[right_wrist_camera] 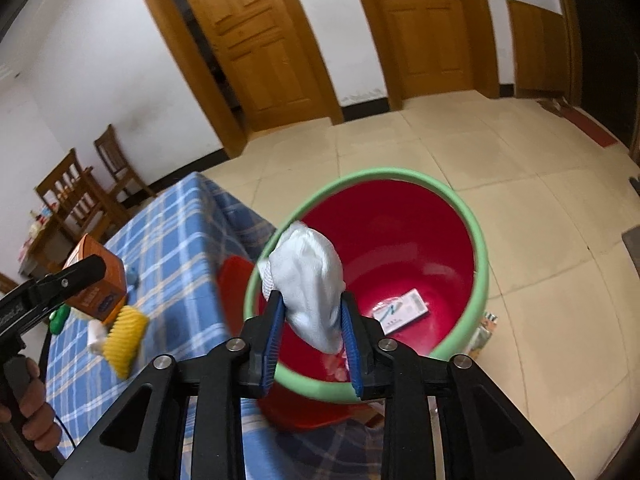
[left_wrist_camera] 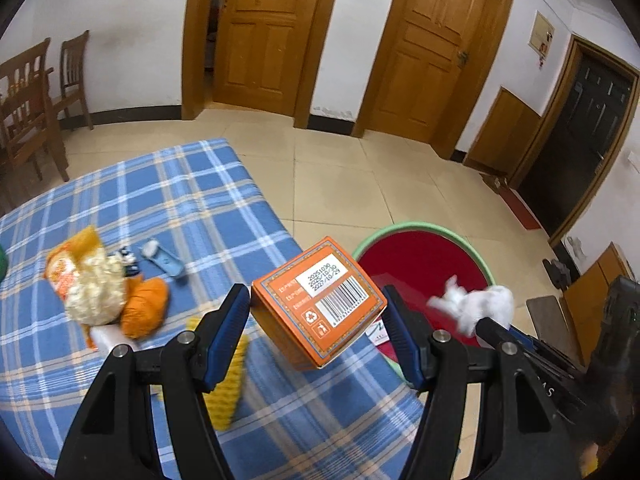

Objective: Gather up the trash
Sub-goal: 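Carry the white cloth over the red bin and open the right gripper, then open the left gripper over the red bin to drop the orange box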

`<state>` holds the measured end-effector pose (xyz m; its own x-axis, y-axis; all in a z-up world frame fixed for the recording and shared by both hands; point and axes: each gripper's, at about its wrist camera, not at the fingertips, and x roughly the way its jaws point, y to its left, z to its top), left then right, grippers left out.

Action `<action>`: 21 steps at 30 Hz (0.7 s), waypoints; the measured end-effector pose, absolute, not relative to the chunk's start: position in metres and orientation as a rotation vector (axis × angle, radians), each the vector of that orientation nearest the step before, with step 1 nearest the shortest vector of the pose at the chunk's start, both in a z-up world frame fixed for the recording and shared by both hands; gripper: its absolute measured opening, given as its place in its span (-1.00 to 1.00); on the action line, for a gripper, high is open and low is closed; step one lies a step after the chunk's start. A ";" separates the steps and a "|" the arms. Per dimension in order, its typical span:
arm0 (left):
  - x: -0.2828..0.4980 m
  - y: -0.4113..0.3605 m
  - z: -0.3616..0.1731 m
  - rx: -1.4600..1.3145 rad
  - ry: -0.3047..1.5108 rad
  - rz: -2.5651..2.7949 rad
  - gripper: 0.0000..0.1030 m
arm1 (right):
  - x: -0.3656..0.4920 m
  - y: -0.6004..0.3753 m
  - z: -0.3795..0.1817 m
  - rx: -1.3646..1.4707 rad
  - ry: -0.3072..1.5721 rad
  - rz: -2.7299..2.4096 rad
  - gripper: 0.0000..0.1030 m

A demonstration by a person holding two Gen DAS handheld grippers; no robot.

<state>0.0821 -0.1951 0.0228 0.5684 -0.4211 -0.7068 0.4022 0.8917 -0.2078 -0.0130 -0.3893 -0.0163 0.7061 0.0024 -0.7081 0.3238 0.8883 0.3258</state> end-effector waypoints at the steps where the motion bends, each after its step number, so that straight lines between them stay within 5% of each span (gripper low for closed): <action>1: 0.083 -0.200 0.021 -0.019 0.840 -0.491 0.30 | -0.014 -0.393 -0.018 0.460 0.772 -0.199 -0.37; 21: 0.083 -0.292 -0.017 0.088 0.942 -0.654 0.30 | -0.034 -0.437 -0.018 0.492 0.725 -0.309 -0.36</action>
<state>0.0827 -0.2916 -0.0175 0.4121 -0.4817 -0.7734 0.5558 0.8055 -0.2056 -0.0345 -0.4365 -0.0176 0.7109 -0.1005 -0.6961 0.4326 0.8428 0.3202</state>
